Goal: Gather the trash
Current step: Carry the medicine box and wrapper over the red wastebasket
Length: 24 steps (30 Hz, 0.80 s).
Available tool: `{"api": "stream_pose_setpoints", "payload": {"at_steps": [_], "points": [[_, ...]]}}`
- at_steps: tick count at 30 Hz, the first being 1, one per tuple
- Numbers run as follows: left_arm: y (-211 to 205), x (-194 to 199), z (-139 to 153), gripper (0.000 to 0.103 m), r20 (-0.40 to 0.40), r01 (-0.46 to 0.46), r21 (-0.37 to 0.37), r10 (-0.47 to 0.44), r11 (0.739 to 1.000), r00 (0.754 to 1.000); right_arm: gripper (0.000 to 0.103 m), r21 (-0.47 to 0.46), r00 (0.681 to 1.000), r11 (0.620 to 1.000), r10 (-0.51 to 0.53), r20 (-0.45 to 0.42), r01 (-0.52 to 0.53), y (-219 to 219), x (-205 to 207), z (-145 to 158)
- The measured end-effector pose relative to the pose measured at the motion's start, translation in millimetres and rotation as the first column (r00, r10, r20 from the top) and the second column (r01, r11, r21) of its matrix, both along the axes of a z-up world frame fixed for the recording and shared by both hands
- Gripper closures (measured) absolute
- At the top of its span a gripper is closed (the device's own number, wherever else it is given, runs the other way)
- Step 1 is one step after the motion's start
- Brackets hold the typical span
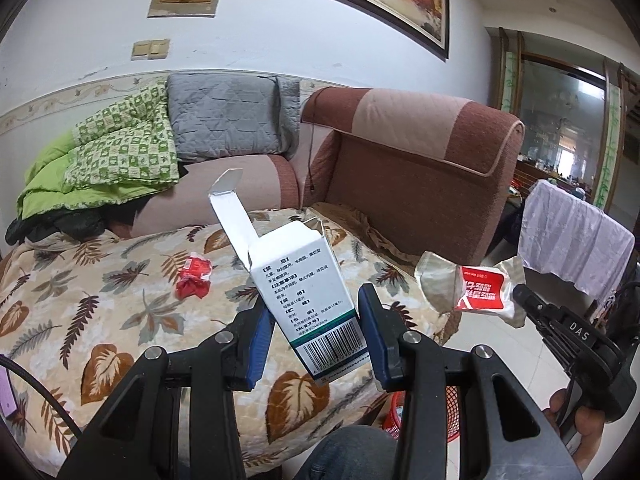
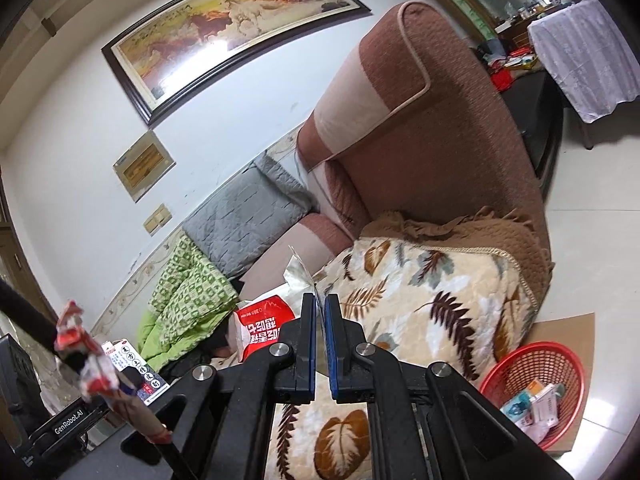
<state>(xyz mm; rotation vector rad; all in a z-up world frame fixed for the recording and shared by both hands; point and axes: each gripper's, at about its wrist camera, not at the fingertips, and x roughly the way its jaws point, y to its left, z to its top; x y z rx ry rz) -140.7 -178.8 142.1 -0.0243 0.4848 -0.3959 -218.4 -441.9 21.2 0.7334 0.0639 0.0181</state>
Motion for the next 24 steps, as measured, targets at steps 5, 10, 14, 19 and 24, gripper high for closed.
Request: {"api": "stream_pose_setpoints", "payload": {"at_steps": [5,10,14,19,24], "points": [[-19,-4,-3,0.063,-0.007,0.041,0.012,-0.041,0.999,0.999,0.098,0.004,0.999,0.999,-0.044,-0.005,0.044,-16,-14,-5],[-41,-7,-11,0.063,-0.018,0.089,0.032,-0.089,0.995,0.996,0.098,0.008,0.996,0.997,-0.082,-0.027,0.082,-30,-25,-13],[-63,-9,-17,0.063,-0.033,0.134,0.051,-0.133,0.990,0.991,0.098,0.019,0.991,0.992,-0.122,-0.047,0.123,-44,-35,-24],[-85,-11,-25,0.063,-0.040,0.177,0.076,-0.174,0.981,0.984,0.098,0.043,0.983,0.985,-0.165,-0.076,0.168,-63,-47,-39],[-107,-13,-35,0.063,-0.062,0.211,0.101,-0.206,0.972,0.977,0.098,0.063,0.977,0.978,-0.190,-0.096,0.197,-78,-55,-53]]}}
